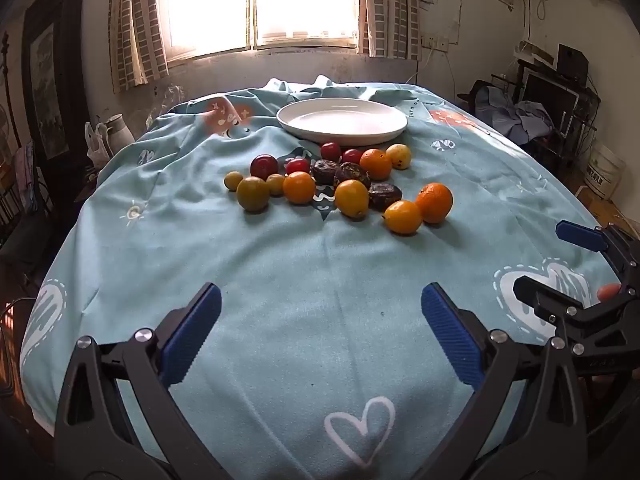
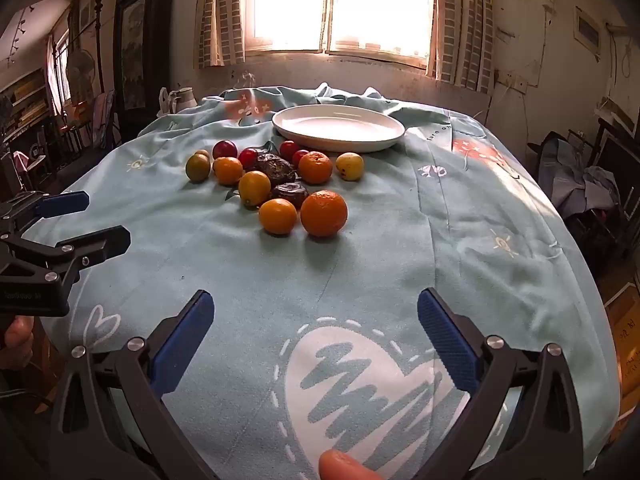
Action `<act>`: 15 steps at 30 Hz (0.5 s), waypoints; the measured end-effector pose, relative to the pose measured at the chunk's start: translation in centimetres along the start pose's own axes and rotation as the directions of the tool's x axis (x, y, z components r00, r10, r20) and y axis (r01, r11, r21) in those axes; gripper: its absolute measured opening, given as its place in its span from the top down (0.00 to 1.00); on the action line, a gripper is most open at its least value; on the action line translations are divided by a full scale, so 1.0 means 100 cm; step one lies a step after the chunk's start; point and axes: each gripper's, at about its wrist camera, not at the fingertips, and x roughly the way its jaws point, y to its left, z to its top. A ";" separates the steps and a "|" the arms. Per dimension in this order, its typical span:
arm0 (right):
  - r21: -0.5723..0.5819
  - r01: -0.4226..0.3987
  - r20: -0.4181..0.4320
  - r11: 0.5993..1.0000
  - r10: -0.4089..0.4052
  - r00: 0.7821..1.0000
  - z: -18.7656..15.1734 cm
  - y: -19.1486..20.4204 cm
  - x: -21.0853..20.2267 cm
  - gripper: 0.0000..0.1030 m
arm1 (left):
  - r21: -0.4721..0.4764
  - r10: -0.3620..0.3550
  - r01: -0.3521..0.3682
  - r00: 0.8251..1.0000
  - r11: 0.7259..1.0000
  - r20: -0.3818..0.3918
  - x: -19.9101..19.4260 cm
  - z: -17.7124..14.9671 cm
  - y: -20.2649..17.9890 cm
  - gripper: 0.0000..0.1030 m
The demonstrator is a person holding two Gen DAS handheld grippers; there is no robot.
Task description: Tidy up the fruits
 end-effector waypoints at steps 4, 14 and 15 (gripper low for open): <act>-0.002 -0.001 0.001 1.000 0.001 1.000 0.000 -0.001 0.000 0.01 | -0.012 0.001 -0.001 1.000 1.000 -0.011 0.003 0.002 0.005 0.02; 0.002 0.001 0.000 1.000 -0.001 1.000 0.000 0.000 0.003 0.01 | -0.003 0.006 -0.006 1.000 1.000 -0.001 0.003 0.002 0.008 0.02; 0.005 0.001 -0.003 1.000 -0.001 1.000 0.000 0.000 0.002 0.01 | 0.001 0.009 -0.009 1.000 1.000 -0.001 0.000 0.000 0.003 0.02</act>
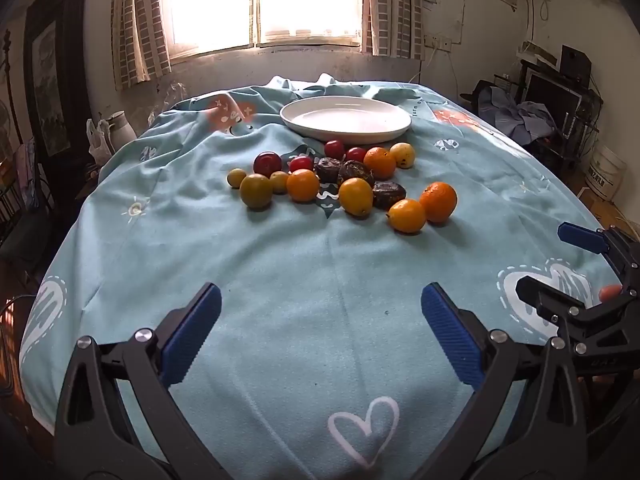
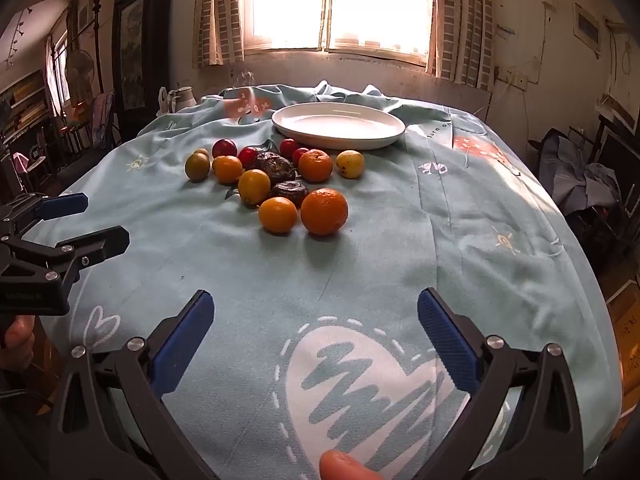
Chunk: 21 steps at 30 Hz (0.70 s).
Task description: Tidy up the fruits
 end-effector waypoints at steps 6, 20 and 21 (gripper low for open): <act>-0.004 0.002 0.006 1.000 -0.002 1.000 -0.001 0.001 -0.002 0.01 | -0.003 0.001 -0.001 1.000 1.000 -0.003 0.001 -0.001 0.000 0.02; -0.003 -0.015 -0.003 1.000 0.015 1.000 -0.001 0.001 0.002 0.01 | -0.003 0.006 -0.006 1.000 1.000 -0.008 0.003 -0.001 0.002 0.02; -0.002 -0.015 -0.004 1.000 0.015 1.000 -0.001 0.001 0.002 0.01 | -0.003 0.005 -0.005 1.000 1.000 -0.007 0.003 -0.001 0.002 0.02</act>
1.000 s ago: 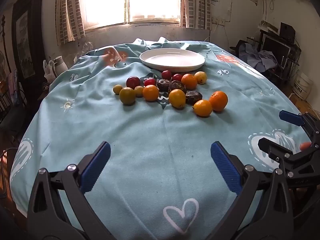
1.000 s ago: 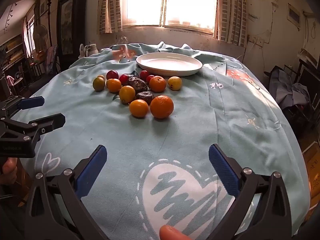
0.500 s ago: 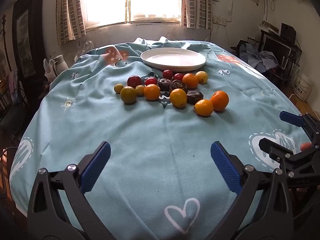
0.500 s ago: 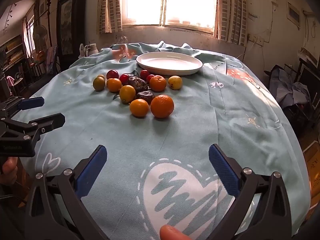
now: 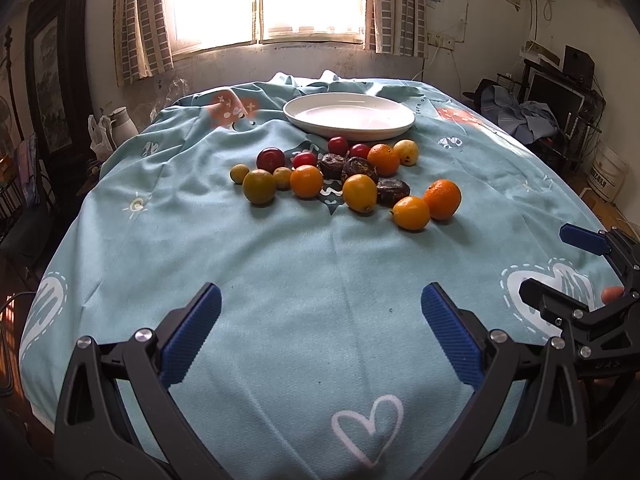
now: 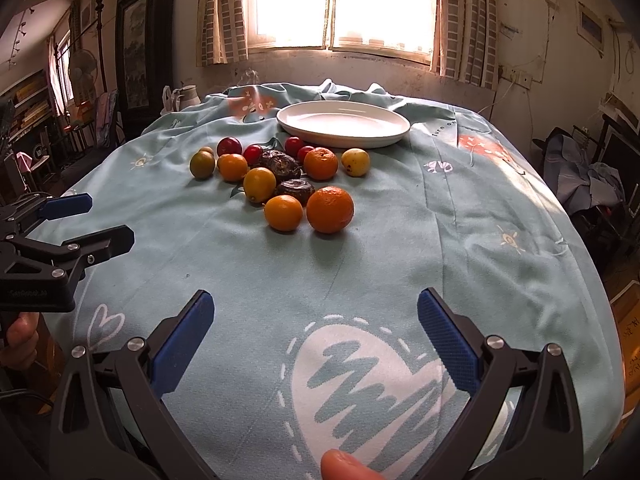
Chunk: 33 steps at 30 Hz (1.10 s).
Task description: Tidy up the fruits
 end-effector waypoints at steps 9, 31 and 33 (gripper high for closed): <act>0.001 -0.004 0.000 1.000 0.004 1.000 0.000 0.000 0.000 0.01 | -0.005 0.003 -0.003 1.000 1.000 -0.004 0.002 -0.001 0.001 0.02; 0.004 -0.021 -0.004 1.000 0.021 1.000 -0.002 -0.001 0.002 0.01 | -0.008 0.005 -0.005 1.000 1.000 -0.008 0.003 -0.002 0.003 0.02; 0.009 -0.029 -0.005 1.000 0.029 1.000 -0.003 -0.002 0.002 0.01 | -0.008 0.005 -0.005 1.000 1.000 -0.008 0.003 -0.002 0.003 0.02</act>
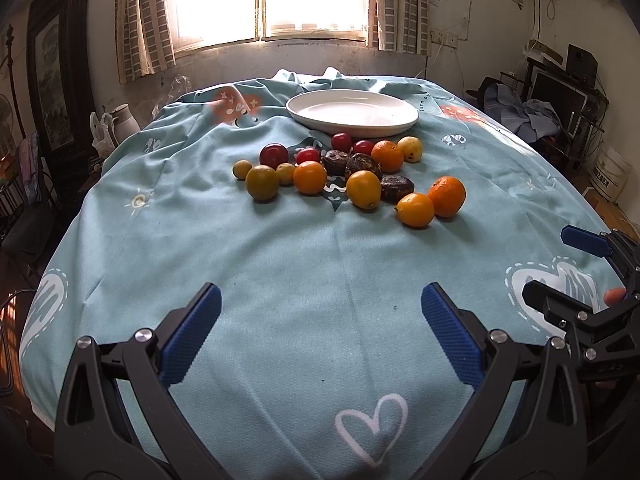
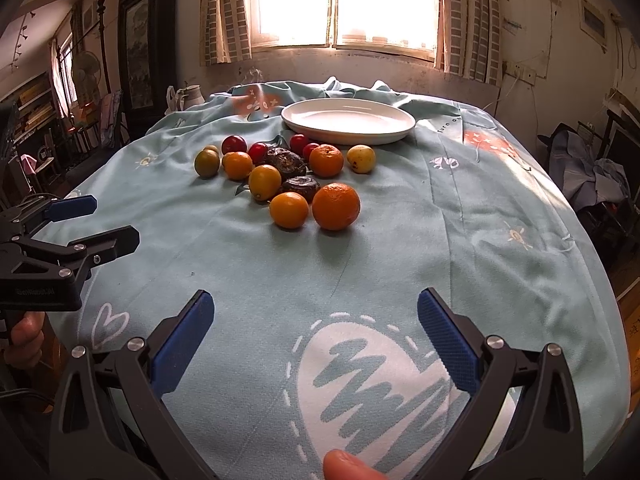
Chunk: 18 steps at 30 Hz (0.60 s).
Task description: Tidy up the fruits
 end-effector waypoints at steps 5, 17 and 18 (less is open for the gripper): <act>0.002 -0.016 -0.003 1.000 0.016 1.000 0.000 0.000 0.002 0.01 | 0.000 0.003 -0.003 1.000 1.000 -0.003 0.002 -0.002 0.002 0.02; 0.020 -0.029 -0.029 0.999 0.029 0.999 0.000 -0.003 0.012 0.01 | -0.005 0.002 -0.003 1.000 1.000 -0.023 0.011 -0.006 0.005 0.02; 0.031 -0.036 -0.034 0.999 0.037 0.999 0.000 -0.004 0.014 0.01 | -0.007 0.002 -0.002 1.000 1.000 -0.026 0.012 -0.007 0.005 0.02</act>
